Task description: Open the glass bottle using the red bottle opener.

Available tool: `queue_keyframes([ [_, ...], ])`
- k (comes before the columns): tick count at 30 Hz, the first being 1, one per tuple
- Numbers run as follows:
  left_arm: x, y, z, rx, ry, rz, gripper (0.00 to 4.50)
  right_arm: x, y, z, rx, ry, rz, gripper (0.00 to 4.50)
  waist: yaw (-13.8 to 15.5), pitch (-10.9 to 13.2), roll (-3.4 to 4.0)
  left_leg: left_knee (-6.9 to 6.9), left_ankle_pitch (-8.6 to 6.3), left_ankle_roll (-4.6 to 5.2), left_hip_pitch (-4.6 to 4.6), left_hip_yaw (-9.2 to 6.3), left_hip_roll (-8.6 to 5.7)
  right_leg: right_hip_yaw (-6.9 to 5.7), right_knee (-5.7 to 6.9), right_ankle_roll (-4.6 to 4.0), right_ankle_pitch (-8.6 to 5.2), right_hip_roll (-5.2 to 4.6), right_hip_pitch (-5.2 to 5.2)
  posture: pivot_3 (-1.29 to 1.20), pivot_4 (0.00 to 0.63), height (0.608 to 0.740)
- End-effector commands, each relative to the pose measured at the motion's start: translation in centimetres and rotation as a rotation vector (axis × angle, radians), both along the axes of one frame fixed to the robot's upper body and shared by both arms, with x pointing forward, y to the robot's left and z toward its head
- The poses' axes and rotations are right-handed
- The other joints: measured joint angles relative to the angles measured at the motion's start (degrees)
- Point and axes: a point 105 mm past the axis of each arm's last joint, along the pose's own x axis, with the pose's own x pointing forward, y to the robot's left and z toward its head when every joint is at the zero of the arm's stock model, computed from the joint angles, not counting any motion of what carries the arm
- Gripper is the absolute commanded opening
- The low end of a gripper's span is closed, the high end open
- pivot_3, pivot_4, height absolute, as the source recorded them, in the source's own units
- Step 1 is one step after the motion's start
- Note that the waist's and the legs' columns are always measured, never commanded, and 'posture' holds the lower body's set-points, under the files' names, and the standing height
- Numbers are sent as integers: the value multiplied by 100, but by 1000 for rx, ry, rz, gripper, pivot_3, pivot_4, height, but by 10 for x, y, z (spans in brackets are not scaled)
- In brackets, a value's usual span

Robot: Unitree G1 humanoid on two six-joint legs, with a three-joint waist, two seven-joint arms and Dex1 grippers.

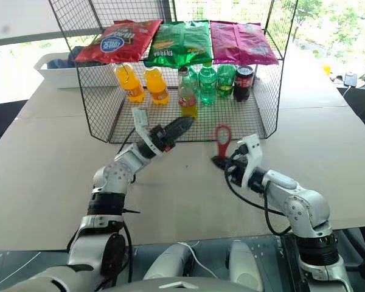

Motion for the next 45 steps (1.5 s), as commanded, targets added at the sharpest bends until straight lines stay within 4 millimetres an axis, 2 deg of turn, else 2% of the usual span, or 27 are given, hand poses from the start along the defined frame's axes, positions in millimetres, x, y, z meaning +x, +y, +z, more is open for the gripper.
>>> queue_keyframes([
  [1, 10, 2, 16, 97, -179, 138, 4374, 19, -17, 20, -21, -162, -178, 0, -3, 0, 0, -2, 0, 0, -2, 0, 0, 1, -1, 0, 0, 0, -3, 0, 150, 740],
  [4, 16, 1, 16, 212, -298, 248, 4374, 23, -22, 21, -6, -188, -256, 0, -6, 0, 0, -6, 0, 0, -2, 2, 0, 3, -4, 0, 0, -1, -4, 0, 150, 740],
  [9, 25, 7, 18, 319, -425, 398, 4374, 19, -19, 16, -26, -199, -266, 0, -3, 0, 0, -4, 0, 0, -2, 3, -1, 4, -3, 0, 0, 2, -4, 0, 150, 740],
  [15, 47, 19, 12, 436, -448, 605, 4374, 18, -18, 14, -41, -209, -273, 0, -3, 0, 0, -3, 0, 1, -2, 3, -2, 3, -1, 0, 0, 4, -3, 0, 150, 740],
  [21, 68, 6, 3, 539, -415, 646, 4374, 23, -20, 21, -56, -247, -289, 0, -10, 0, -1, -2, 0, 1, -3, 2, -7, 2, 2, 1, 0, 4, -4, 0, 150, 740],
  [26, 77, -10, -1, 564, -376, 644, 4374, 19, -11, 22, -252, -378, -207, 0, -13, 0, -1, -1, 0, 3, -4, -1, -21, -1, 3, 1, 0, -1, -4, 0, 150, 740],
  [33, 86, -23, 3, 588, -338, 652, 4374, 17, -1, 37, -343, -537, -202, 0, -25, 1, -2, 0, 0, 2, -4, -1, -22, -1, 7, 2, 0, 0, -6, 0, 150, 740],
  [39, 93, -28, 10, 612, -309, 684, 4374, 13, 3, 38, -347, -550, -202, 0, -17, 1, -3, 1, 1, 3, -8, -5, -24, -5, 7, 2, 0, -1, -6, 0, 150, 740],
  [45, 98, -26, 10, 661, -282, 728, 4374, 12, 0, 37, -355, -551, -220, 0, -24, 1, -3, 1, 1, 3, -6, -6, -25, -5, 8, 2, 0, -1, -6, 0, 150, 740],
])
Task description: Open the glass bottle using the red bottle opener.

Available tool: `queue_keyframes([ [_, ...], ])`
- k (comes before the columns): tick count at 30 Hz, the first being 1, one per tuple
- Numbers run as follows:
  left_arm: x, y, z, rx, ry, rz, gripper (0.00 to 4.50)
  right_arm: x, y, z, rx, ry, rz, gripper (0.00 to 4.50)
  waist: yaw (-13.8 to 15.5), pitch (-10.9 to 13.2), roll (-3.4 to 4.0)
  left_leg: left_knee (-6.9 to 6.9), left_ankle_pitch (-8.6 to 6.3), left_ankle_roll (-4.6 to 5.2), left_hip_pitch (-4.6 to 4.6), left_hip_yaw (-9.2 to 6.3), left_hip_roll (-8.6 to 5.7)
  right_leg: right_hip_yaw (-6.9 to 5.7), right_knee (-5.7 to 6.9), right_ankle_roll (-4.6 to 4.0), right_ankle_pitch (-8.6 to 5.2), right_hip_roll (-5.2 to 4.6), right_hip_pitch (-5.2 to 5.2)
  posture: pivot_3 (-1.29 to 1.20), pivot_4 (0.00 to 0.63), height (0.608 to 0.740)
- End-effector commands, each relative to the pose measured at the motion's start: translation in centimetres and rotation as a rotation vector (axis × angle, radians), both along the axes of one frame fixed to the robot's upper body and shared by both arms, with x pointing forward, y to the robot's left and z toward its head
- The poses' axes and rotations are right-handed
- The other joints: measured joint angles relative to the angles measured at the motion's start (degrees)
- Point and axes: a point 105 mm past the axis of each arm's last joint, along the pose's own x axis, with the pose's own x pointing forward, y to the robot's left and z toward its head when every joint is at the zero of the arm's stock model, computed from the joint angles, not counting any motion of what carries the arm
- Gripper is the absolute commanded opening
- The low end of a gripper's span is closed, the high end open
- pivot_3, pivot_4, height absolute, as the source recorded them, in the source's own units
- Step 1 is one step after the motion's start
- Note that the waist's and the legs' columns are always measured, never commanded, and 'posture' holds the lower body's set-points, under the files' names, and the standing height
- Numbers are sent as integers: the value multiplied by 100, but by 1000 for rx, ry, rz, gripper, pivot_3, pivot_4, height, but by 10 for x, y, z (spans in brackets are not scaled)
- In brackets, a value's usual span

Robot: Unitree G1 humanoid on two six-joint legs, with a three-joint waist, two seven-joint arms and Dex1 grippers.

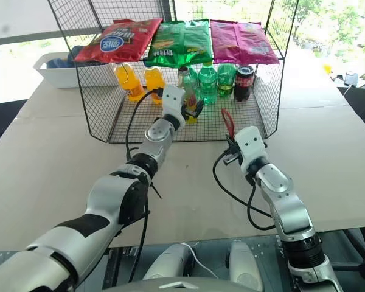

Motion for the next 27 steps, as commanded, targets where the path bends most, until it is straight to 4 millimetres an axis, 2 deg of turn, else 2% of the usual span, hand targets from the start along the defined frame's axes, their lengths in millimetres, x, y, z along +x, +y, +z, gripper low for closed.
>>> queue_keyframes([
  [1, 4, -4, 14, 27, -25, 17, 4374, -4, 1, 16, 13, -71, 3, 0, -2, 0, 0, 0, 0, 0, 0, 0, 0, 0, 0, 0, 0, 0, 0, 0, 150, 740],
  [3, 4, -6, 15, 47, -30, 15, 4374, -3, 0, 15, 10, -72, 0, 0, -2, 0, 0, 0, 0, 0, 0, 0, 0, 0, 1, 0, 0, 0, 0, 0, 150, 740],
  [4, 4, -6, 16, 50, -31, 17, 3831, -3, 1, 15, 10, -74, -1, 0, -2, 0, 0, 1, 0, 0, 0, 0, 0, 0, 1, 0, 0, 0, 0, 0, 150, 740],
  [7, 4, -8, 19, 36, -34, 5, 2747, -3, 1, 17, 13, -80, 0, 0, 4, 0, 0, 1, 0, 0, -1, 0, 0, -1, 1, 0, 0, 0, 0, 0, 150, 740],
  [13, -1, -6, 20, 10, -56, -77, 2774, -1, -1, 20, 17, -107, -11, 0, -1, 0, 0, 1, 0, 0, -2, 0, -1, -1, 0, 0, 0, -1, -1, 0, 150, 740],
  [19, -23, 2, 12, 62, -121, -271, 2774, 6, -17, 29, 18, -159, -89, 0, -38, 0, 0, -1, 0, 0, 0, 3, 0, 4, 1, 0, 0, -1, -2, 0, 150, 740],
  [22, -50, 10, 12, 40, -153, -391, 2774, 11, -32, 36, 22, -194, -151, 0, -81, -1, 2, -3, 0, 0, 0, 4, 3, 8, 3, -1, 0, -2, -4, 0, 150, 740],
  [27, -108, 11, 17, 9, -120, -581, 2774, 15, -46, 41, 34, -221, -203, 0, -140, -1, 2, -4, 0, 0, -2, 4, 12, 17, 2, -1, 0, -2, -4, 0, 150, 740],
])
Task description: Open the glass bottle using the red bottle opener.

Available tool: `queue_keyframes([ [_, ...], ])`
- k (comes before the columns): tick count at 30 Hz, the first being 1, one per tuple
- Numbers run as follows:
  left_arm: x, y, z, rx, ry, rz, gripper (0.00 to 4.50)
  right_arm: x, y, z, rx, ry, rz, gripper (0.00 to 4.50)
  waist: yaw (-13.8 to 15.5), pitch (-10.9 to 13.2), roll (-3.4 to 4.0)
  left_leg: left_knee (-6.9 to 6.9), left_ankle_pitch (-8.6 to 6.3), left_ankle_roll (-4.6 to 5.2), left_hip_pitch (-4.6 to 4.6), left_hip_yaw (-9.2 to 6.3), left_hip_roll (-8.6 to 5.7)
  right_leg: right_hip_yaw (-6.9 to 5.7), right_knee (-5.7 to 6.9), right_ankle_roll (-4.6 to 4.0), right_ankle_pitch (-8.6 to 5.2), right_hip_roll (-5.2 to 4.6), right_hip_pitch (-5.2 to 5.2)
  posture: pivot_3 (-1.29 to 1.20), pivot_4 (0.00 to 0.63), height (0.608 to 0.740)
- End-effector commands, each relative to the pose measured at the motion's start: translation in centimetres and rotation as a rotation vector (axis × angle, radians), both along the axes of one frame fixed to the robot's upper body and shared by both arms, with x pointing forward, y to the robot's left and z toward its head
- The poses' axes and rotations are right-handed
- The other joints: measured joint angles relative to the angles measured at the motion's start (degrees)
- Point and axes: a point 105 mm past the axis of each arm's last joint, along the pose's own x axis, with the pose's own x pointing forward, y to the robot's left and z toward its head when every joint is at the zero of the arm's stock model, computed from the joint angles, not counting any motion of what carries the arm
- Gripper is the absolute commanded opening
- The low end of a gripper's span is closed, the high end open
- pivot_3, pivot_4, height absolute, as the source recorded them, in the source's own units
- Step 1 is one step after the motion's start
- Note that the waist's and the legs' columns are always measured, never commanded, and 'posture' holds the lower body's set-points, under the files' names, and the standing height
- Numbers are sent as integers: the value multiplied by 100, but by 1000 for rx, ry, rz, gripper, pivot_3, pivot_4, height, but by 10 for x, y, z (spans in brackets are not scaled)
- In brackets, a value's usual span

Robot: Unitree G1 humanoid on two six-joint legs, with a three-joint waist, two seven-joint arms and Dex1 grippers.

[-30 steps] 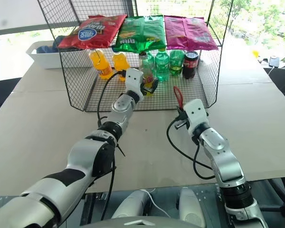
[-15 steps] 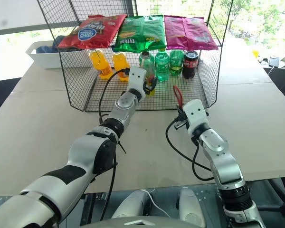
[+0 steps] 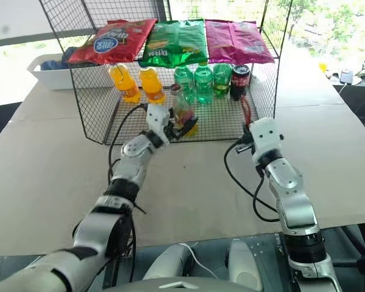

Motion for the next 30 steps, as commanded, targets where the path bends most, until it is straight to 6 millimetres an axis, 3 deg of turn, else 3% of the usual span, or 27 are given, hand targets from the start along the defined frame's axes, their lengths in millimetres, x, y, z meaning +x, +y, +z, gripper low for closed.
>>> queue_keyframes([
  [1, -36, -13, 35, 1, -67, -153, 2774, 1, -9, 16, 9, -71, -27, 0, 12, 0, 0, 1, 0, 0, 1, 0, 0, -1, 1, 0, 0, 2, 0, 0, 150, 740],
  [5, -54, -9, 27, 29, 7, -166, 2774, 4, -8, 17, 12, -77, -20, 0, 33, -1, 1, 7, 1, -2, 9, 2, 2, -1, 11, 0, 0, 6, 5, 0, 150, 740],
  [14, -58, -2, -2, 108, 50, -117, 2774, 6, 3, 17, 19, -89, 17, 0, 43, -2, 3, 3, 1, -2, 16, 15, 9, 11, 9, 0, 0, 10, 4, 0, 150, 740],
  [16, -60, -2, -9, 122, 58, -125, 3807, 6, 3, 17, 19, -88, 16, 0, 44, -2, 3, 3, 0, -2, 16, 18, 8, 13, 8, 0, 0, 10, 4, 0, 150, 740],
  [18, -59, 0, -12, 142, 42, -103, 4410, 5, 4, 16, 18, -85, 17, 0, 45, -2, 3, 3, 0, -1, 17, 18, 9, 14, 8, -1, 0, 10, 4, 0, 150, 740],
  [23, -67, 5, -3, 110, -7, -91, 4410, 5, 4, 15, 20, -79, 16, 0, 39, -2, 4, 2, 0, -2, 18, 20, 11, 16, 9, 0, 0, 10, 4, 0, 150, 740],
  [30, -73, 9, 29, 14, -109, -48, 4410, 6, 7, 12, 27, -65, 28, 0, 85, -2, 4, 1, 0, -1, 19, 25, 12, 21, 9, 0, 0, 10, 4, 0, 150, 740],
])
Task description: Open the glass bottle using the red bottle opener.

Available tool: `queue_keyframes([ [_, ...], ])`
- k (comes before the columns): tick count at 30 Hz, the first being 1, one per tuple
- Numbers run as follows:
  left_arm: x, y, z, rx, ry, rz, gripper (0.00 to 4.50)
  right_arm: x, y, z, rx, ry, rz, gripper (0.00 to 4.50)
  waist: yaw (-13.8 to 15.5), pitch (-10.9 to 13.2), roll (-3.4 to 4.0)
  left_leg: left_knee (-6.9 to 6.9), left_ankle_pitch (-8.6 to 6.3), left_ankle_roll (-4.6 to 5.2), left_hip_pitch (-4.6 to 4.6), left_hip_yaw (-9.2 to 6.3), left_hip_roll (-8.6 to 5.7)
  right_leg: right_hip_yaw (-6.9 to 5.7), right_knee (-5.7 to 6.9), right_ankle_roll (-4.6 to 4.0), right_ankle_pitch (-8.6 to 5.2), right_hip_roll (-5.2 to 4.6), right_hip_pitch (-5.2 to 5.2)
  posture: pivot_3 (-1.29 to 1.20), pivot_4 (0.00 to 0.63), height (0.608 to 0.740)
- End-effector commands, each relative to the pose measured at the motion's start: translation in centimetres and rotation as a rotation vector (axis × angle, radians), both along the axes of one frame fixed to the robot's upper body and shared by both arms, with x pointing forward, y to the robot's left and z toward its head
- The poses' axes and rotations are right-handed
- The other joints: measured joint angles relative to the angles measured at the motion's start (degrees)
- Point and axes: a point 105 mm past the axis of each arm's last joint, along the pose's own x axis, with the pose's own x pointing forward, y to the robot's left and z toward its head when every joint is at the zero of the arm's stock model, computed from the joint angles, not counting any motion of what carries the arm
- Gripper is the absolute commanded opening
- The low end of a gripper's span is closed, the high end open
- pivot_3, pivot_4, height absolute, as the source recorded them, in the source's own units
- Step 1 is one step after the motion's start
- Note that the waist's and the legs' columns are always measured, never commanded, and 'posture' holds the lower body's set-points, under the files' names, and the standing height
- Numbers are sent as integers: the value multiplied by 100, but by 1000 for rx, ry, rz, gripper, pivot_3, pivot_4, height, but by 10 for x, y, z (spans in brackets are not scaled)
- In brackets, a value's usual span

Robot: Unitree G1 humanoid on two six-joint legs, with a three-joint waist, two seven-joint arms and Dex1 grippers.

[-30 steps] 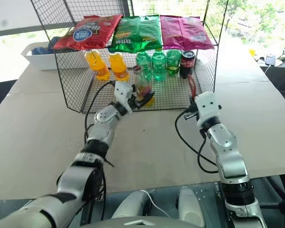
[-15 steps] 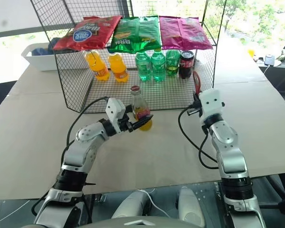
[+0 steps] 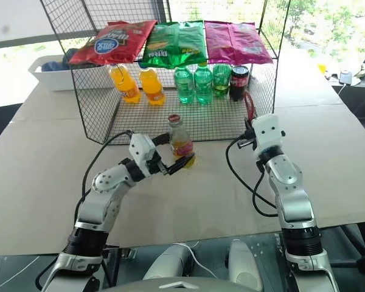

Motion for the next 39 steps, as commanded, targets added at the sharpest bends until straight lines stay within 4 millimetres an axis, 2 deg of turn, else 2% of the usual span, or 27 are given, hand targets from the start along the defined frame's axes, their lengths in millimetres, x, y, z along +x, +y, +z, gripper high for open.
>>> queue_keyframes([
  [1, -3, -2, 31, -49, -125, 18, 4410, -2, 4, 11, 17, -43, 21, 0, 18, 0, 0, 0, 0, 0, 0, 1, 0, 1, 0, 0, 0, 0, 0, 0, 150, 740],
  [14, -9, -24, 33, -124, -88, -61, 4410, -1, 11, 8, 27, -32, 47, 0, 68, 0, 0, -1, 0, 0, 0, 3, 0, 2, 0, 0, 0, 1, 0, 0, 150, 740],
  [25, -7, -24, 35, -132, -106, -46, 4410, -1, 11, 7, 20, -29, 54, 0, 71, 0, 0, -1, 0, 0, 0, 3, 0, 2, -1, 0, 0, 2, 0, 0, 150, 740],
  [27, -6, -24, 37, -149, -112, -39, 3853, 0, 11, 7, 20, -30, 55, 0, 72, 0, 0, -1, 0, 0, 0, 3, 0, 2, -1, 0, 0, 2, 0, 0, 150, 740],
  [28, -5, -24, 38, -156, -115, -37, 3760, 0, 11, 7, 20, -31, 55, 0, 72, 0, 0, -1, 0, 0, 1, 3, 0, 2, -1, 0, 0, 2, 0, 0, 150, 740],
  [31, -3, -27, 39, -168, -117, -35, 2232, 1, 13, 8, 22, -36, 56, 0, 79, 0, 0, -1, 0, 0, 0, 3, 0, 2, -1, 0, 0, 2, 0, 0, 150, 740],
  [32, -3, -27, 39, -171, -116, -37, 1889, 2, 13, 8, 23, -37, 57, 0, 81, 0, 0, -1, 0, 0, 0, 3, 0, 1, -1, 0, 0, 2, 0, 0, 150, 740],
  [36, -4, -29, 35, -151, -110, -46, 1302, 1, 18, 12, 7, -53, 73, 0, 76, -1, 0, -1, 0, 0, 3, 5, 0, 4, -1, 0, 0, 2, 1, 0, 150, 740],
  [39, -4, -27, 30, -132, -103, -41, 1302, -1, 27, 18, -42, -80, 106, 0, 75, -2, 1, -1, 0, 0, 4, 6, 0, 4, 0, 0, 0, 2, 1, 0, 150, 740],
])
